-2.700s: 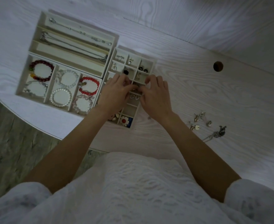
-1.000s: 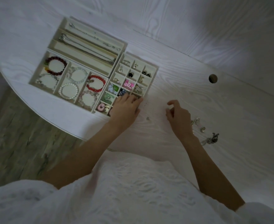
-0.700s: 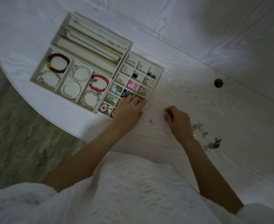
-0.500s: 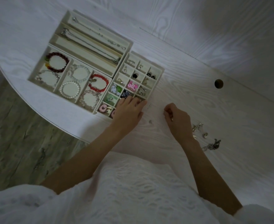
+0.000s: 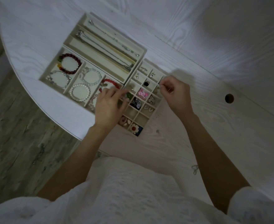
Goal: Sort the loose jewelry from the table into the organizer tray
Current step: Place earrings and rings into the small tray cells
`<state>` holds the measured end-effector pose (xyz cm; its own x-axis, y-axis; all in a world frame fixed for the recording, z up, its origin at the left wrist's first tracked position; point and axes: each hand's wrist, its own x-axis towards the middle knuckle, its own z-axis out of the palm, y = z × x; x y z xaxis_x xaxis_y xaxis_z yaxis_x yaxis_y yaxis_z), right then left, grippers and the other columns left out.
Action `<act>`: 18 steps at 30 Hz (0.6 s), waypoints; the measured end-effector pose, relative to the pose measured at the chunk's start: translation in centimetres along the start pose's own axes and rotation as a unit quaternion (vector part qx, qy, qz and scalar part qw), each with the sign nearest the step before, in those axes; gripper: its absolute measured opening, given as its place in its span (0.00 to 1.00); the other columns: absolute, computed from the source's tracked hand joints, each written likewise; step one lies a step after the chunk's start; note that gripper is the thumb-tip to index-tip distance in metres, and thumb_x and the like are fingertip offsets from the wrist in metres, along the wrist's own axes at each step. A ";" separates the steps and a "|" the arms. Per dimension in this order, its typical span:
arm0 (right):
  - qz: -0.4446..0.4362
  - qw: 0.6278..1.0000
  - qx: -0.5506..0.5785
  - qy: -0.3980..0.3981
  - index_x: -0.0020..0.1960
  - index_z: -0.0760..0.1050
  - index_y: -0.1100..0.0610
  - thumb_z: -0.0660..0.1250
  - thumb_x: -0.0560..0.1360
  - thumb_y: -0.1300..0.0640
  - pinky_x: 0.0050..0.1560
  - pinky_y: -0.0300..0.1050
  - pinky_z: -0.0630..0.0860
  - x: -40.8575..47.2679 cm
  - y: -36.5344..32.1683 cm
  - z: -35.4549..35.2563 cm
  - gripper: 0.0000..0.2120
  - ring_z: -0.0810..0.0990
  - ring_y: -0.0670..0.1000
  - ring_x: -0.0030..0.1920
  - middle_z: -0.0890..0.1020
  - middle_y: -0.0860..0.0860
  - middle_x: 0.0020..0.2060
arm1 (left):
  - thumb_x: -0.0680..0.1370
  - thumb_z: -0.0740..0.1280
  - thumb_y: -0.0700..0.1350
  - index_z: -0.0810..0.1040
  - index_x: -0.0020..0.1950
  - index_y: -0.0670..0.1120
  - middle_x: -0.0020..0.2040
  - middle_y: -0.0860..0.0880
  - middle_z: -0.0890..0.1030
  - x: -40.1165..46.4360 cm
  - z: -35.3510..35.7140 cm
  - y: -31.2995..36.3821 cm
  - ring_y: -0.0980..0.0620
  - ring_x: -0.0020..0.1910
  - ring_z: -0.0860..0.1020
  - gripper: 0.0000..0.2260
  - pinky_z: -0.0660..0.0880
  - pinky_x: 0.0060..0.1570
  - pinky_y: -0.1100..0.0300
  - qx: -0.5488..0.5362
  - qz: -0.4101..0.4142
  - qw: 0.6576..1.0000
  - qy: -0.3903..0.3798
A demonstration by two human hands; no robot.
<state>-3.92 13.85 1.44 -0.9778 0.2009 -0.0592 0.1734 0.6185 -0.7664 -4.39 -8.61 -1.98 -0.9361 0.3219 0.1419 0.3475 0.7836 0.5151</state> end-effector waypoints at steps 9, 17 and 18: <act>0.015 1.000 0.013 -0.014 0.46 0.81 0.60 0.69 0.72 0.66 0.44 0.31 0.75 2.6 0.6 1.9 0.05 0.79 0.43 0.39 0.81 0.48 0.39 | 0.75 0.69 0.45 0.79 0.59 0.45 0.50 0.44 0.80 1.8 -0.2 -1.9 0.41 0.50 0.76 0.13 0.71 0.48 0.49 0.014 -0.045 0.998 -0.048; 0.036 0.999 0.026 -0.015 0.49 0.81 0.59 0.68 0.73 0.65 0.45 0.27 0.73 2.9 0.6 1.7 0.07 0.78 0.36 0.41 0.81 0.47 0.41 | 0.75 0.69 0.43 0.78 0.61 0.46 0.51 0.44 0.80 2.2 -0.2 -2.1 0.42 0.50 0.76 0.14 0.72 0.49 0.49 0.018 -0.043 0.997 -0.066; 0.035 0.999 0.026 -0.014 0.49 0.82 0.59 0.69 0.73 0.65 0.45 0.26 0.72 2.9 0.6 1.6 0.07 0.78 0.35 0.41 0.81 0.46 0.42 | 0.75 0.69 0.44 0.78 0.61 0.46 0.52 0.44 0.80 2.2 -0.2 -2.1 0.42 0.51 0.76 0.14 0.72 0.50 0.48 0.019 -0.041 0.997 -0.069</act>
<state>-6.81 13.62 -0.21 -0.9664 0.2212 -0.1311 0.2364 0.5637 -0.7914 -7.17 -9.66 -2.58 -0.9459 0.3239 -0.0188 0.2743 0.8293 0.4868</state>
